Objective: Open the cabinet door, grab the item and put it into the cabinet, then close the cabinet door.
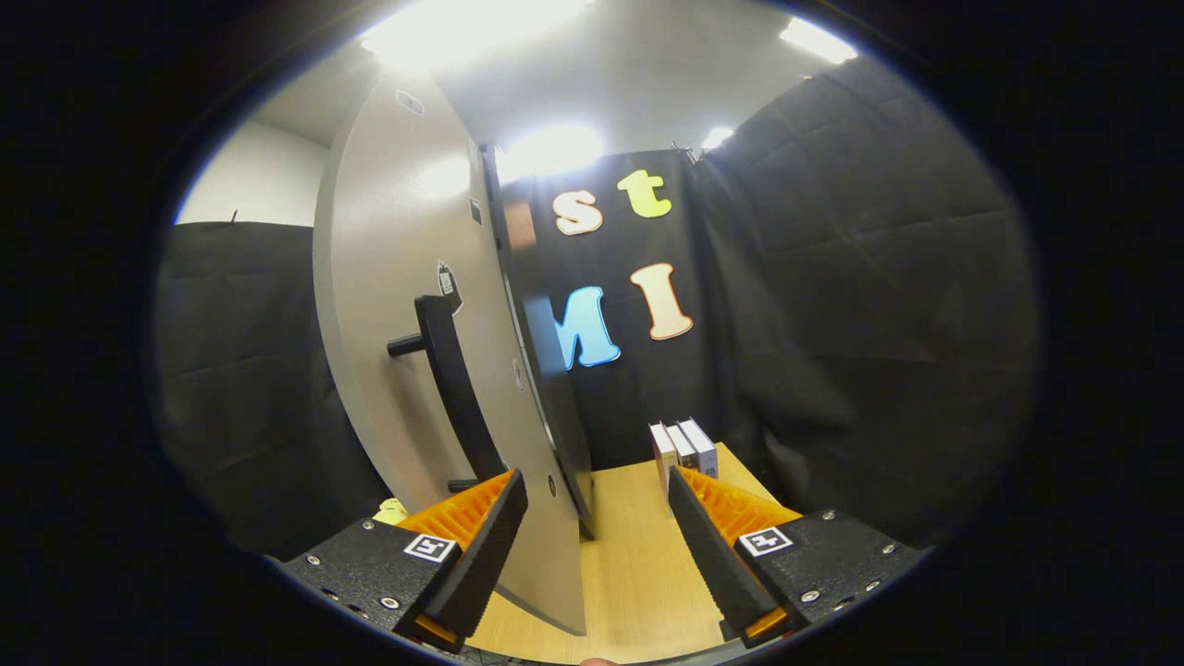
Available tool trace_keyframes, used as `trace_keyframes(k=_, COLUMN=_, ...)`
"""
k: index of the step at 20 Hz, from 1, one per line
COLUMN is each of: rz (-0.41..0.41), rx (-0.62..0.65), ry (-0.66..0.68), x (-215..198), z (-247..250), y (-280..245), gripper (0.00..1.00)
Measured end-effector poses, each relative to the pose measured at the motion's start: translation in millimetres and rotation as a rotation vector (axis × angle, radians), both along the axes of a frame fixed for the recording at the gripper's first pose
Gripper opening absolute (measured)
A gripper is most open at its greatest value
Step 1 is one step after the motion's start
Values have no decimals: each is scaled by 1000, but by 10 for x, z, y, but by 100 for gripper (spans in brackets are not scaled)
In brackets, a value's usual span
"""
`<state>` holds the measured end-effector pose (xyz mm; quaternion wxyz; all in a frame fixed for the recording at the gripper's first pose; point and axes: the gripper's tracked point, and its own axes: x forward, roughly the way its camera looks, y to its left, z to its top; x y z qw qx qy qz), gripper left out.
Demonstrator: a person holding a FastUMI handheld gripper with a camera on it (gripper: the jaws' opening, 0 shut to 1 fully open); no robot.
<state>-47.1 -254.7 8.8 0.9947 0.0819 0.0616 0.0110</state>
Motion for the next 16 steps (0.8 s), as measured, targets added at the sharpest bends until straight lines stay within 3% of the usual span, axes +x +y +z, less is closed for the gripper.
trace_keyframes(k=8, rz=-61, rx=-74, ry=-43, x=-13, z=28, y=103, gripper=94)
trace_keyframes(k=16, rz=-82, rx=-81, ry=-39, x=-120, z=11, y=688, gripper=94)
